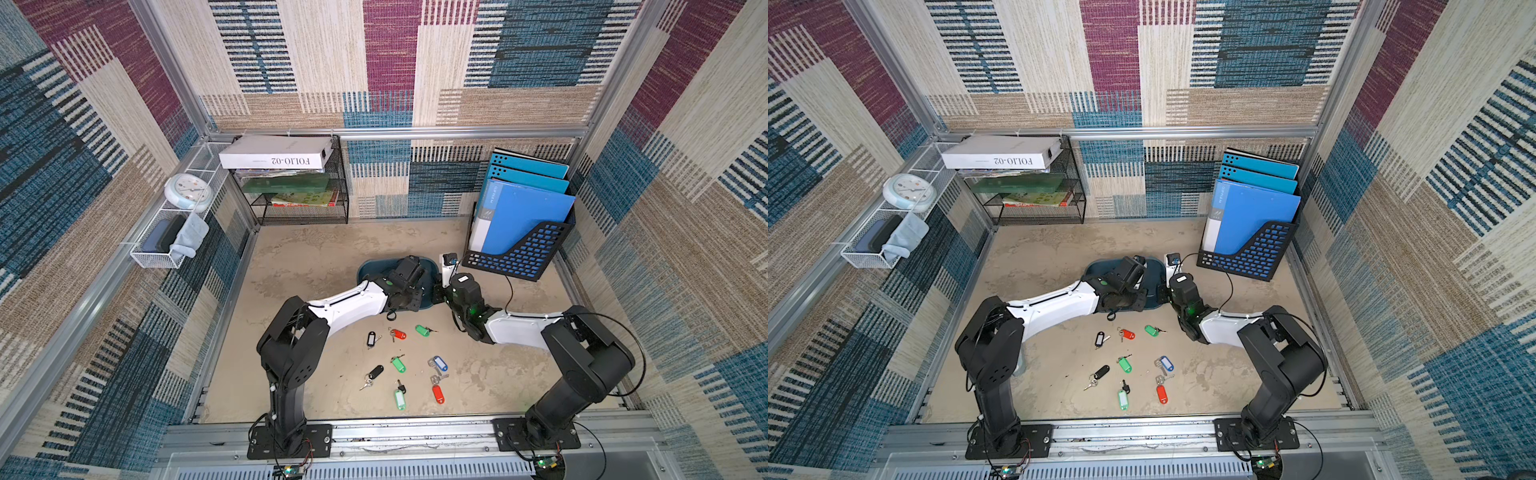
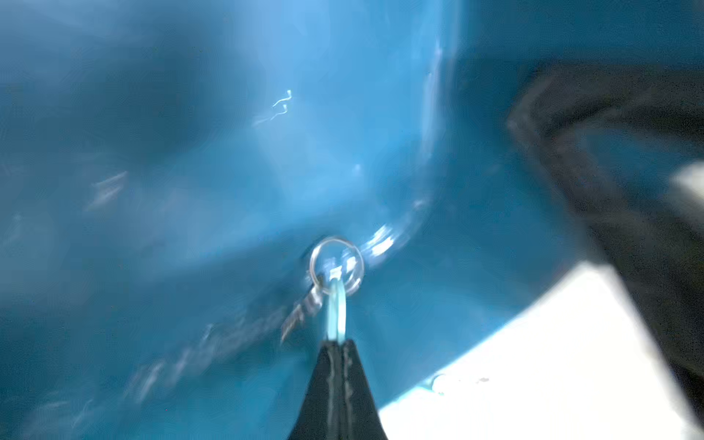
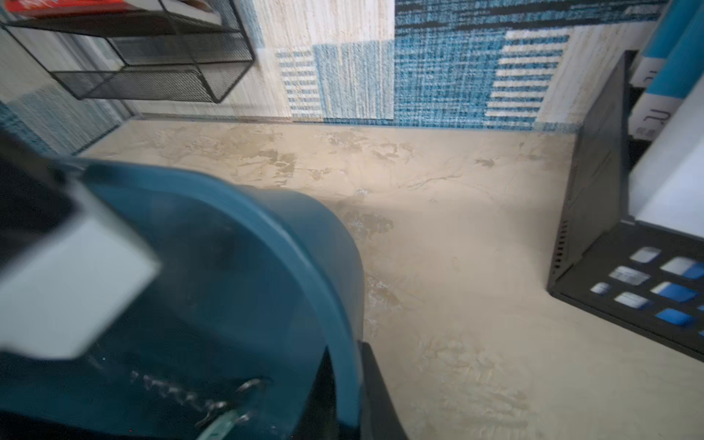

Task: Take the keys out of the storage box
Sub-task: Pick up the key from the storage box, then place the key at the center of the board, then place the storage box at the center of the board.

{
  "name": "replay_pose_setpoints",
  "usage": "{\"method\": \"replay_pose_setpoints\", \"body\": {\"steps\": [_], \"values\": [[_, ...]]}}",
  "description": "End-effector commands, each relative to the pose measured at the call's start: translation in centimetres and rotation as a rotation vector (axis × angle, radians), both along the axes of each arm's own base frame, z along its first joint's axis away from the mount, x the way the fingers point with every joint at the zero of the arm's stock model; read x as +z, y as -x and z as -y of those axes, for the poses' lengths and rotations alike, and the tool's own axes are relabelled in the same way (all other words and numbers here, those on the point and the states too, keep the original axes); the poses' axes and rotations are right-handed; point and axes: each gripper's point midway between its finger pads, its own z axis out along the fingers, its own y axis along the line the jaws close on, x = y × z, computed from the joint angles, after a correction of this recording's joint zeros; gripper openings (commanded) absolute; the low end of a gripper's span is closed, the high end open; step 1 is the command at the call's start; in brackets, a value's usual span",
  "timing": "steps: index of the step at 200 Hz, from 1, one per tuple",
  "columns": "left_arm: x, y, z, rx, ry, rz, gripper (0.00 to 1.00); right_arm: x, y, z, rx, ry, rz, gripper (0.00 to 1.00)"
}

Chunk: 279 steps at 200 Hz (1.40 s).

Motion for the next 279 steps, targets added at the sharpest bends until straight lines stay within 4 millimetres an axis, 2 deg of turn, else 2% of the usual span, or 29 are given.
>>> {"method": "replay_pose_setpoints", "body": {"steps": [1, 39, 62, 85, 101, 114, 146, 176, 192, 236, 279], "values": [[2.0, -1.0, -0.2, 0.045, 0.041, 0.067, 0.00, -0.9, -0.3, 0.6, -0.043, 0.043, -0.039, 0.00], [4.3, -0.6, -0.8, 0.059, 0.086, 0.096, 0.00, -1.8, -0.5, 1.5, -0.106, 0.075, -0.100, 0.00], [6.4, 0.4, -1.7, 0.064, 0.132, 0.102, 0.00, -1.9, -0.7, 1.8, -0.136, 0.087, -0.148, 0.00], [8.8, 2.7, -3.6, 0.065, 0.152, 0.099, 0.00, -2.5, -0.9, 2.2, -0.181, 0.122, -0.231, 0.00], [10.0, 4.9, -5.8, 0.085, 0.147, 0.096, 0.00, -2.9, -1.1, 2.6, -0.218, 0.135, -0.297, 0.00], [10.1, 7.2, -8.1, 0.115, 0.138, 0.083, 0.00, -3.2, -1.0, 2.7, -0.234, 0.140, -0.351, 0.00], [7.7, 14.2, -12.4, 0.162, 0.142, -0.039, 0.00, -4.4, -0.4, 1.6, -0.190, 0.149, -0.486, 0.00], [4.2, 20.2, -14.6, 0.213, 0.148, -0.216, 0.00, -5.3, -0.1, 1.4, -0.171, 0.153, -0.549, 0.00], [2.8, 22.5, -14.7, 0.221, 0.151, -0.274, 0.00, -5.5, -0.3, 1.6, -0.175, 0.149, -0.560, 0.00], [0.1, 26.5, -14.1, 0.179, 0.074, -0.379, 0.00, -5.4, -1.2, 1.5, -0.184, 0.152, -0.550, 0.00], [-1.0, 28.4, -13.2, 0.150, 0.023, -0.408, 0.00, -6.2, -1.3, 1.6, -0.194, 0.157, -0.553, 0.00]]}}
